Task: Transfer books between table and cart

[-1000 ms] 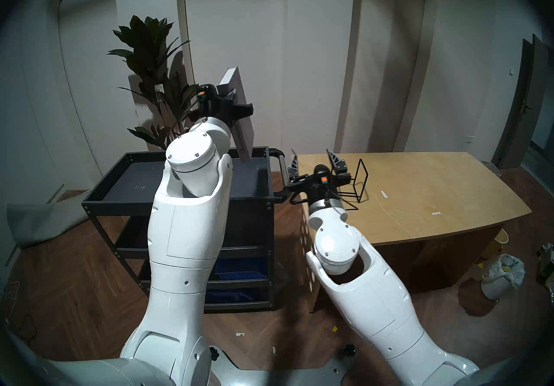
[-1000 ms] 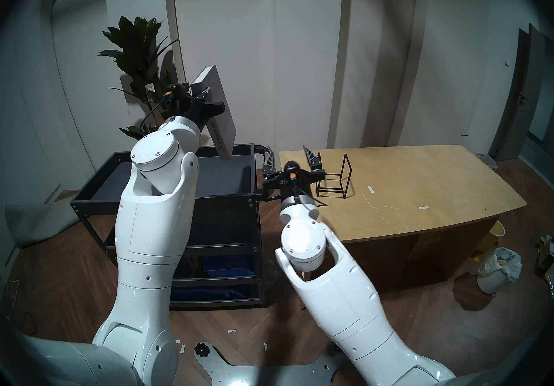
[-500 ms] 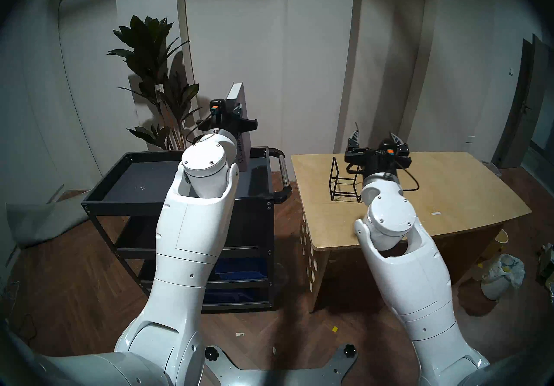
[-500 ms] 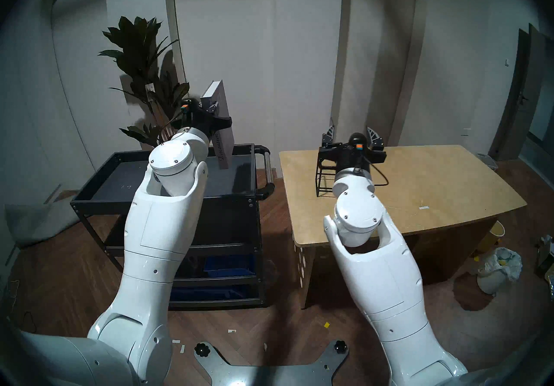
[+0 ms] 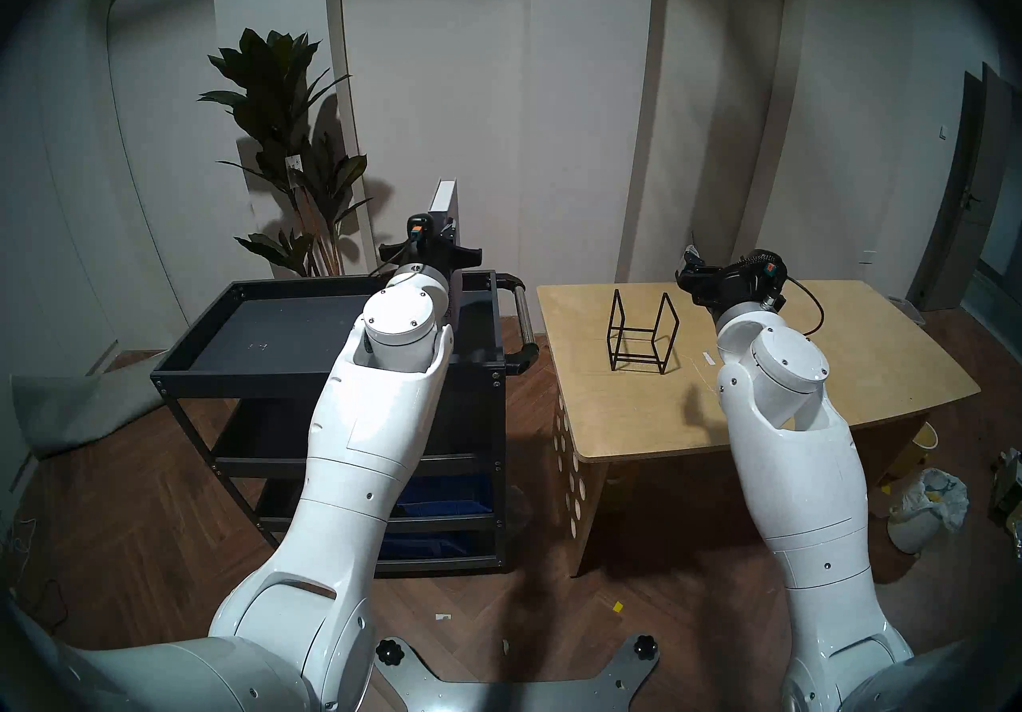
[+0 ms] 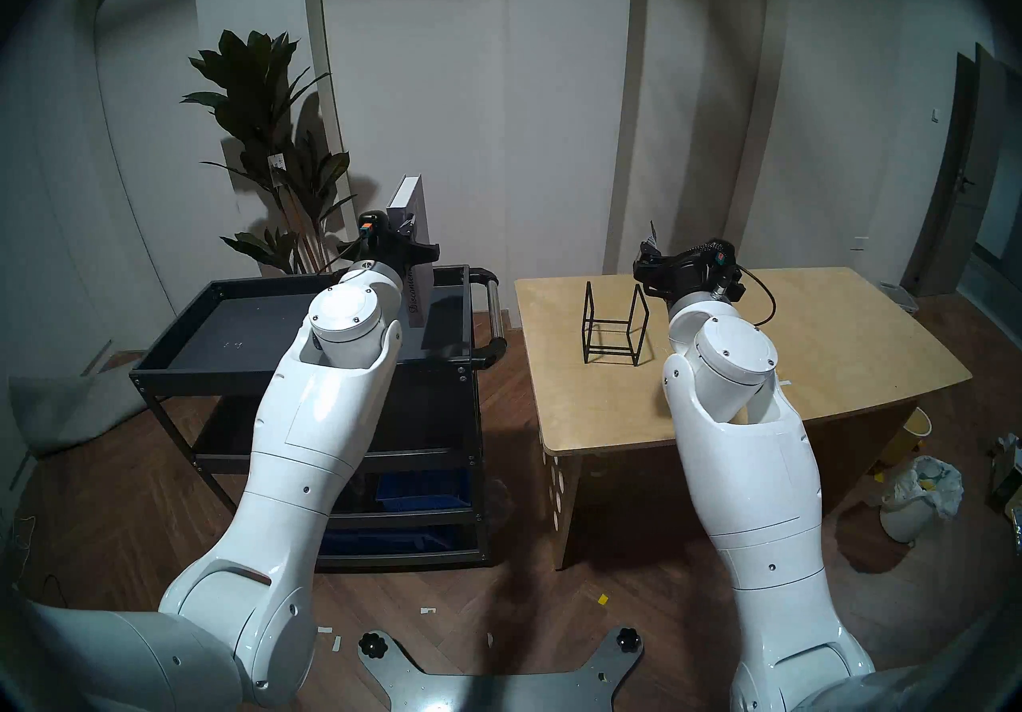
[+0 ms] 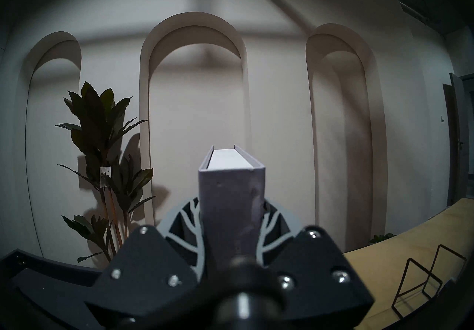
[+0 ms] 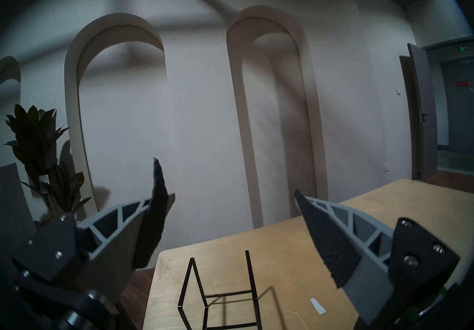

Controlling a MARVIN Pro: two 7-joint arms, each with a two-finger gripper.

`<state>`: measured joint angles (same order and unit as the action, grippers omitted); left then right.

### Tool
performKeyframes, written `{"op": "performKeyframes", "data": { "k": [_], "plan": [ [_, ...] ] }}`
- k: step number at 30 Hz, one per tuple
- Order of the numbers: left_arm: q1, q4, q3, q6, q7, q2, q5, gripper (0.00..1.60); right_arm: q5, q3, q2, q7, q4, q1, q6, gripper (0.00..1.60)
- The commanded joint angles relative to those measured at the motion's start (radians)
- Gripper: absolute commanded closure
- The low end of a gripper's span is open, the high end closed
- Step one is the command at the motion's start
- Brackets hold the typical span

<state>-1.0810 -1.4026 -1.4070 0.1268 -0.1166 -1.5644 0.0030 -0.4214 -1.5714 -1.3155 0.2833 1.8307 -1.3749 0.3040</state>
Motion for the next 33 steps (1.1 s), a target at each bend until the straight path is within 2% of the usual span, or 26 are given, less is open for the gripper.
{"op": "performKeyframes", "data": {
  "k": [1, 11, 18, 33],
  "plan": [
    [0.070, 0.050, 0.004, -0.077, -0.008, -0.002, 0.015, 1.60, -0.041, -0.038, 0.016, -0.035, 0.024, 0.005, 0.006, 0.00],
    [0.080, 0.090, 0.014, -0.085, -0.012, 0.003, 0.024, 1.60, -0.049, -0.038, 0.009, -0.031, 0.033, 0.001, 0.021, 0.00],
    [0.086, 0.120, 0.011, -0.064, -0.010, 0.000, 0.013, 1.60, -0.045, -0.033, 0.003, -0.021, 0.033, -0.004, 0.012, 0.00],
    [0.098, 0.178, 0.002, -0.080, -0.017, -0.010, 0.006, 1.60, -0.021, -0.023, 0.003, -0.010, 0.025, -0.012, -0.014, 0.00]
  ]
}}
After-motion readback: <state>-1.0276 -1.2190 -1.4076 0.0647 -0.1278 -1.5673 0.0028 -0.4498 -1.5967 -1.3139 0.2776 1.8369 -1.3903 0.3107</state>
